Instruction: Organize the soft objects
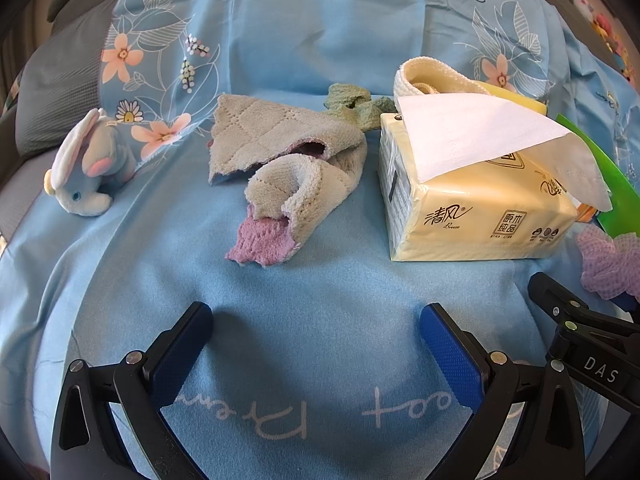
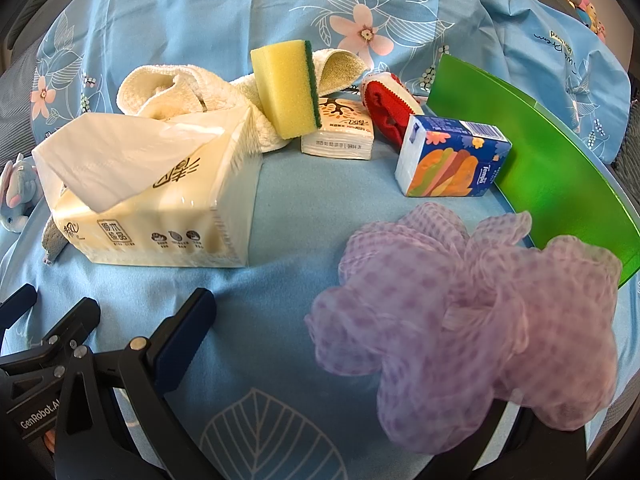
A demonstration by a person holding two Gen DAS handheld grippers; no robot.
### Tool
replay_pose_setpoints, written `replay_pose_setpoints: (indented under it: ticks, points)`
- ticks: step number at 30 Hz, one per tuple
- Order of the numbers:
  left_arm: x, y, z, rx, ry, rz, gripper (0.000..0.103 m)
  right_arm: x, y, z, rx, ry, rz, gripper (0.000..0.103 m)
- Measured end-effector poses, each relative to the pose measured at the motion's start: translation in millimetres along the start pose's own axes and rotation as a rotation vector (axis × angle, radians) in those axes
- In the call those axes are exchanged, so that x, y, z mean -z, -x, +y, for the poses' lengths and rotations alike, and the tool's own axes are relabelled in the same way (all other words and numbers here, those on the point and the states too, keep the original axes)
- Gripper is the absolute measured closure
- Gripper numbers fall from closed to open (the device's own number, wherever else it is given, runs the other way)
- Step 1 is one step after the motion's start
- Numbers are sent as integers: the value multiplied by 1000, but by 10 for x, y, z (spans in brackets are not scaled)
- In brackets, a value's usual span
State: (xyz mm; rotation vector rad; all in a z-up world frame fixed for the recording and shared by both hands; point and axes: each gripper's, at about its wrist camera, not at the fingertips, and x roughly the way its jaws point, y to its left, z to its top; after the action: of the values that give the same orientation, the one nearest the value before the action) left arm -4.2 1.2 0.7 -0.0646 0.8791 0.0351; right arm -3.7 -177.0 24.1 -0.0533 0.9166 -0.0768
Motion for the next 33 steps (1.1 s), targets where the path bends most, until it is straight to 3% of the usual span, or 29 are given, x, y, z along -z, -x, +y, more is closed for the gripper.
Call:
replay_pose_setpoints:
  ticks: [33]
  points:
    - [5,-8,-34,-14,11,-1,0,35,-36,19,21,-9,7,1]
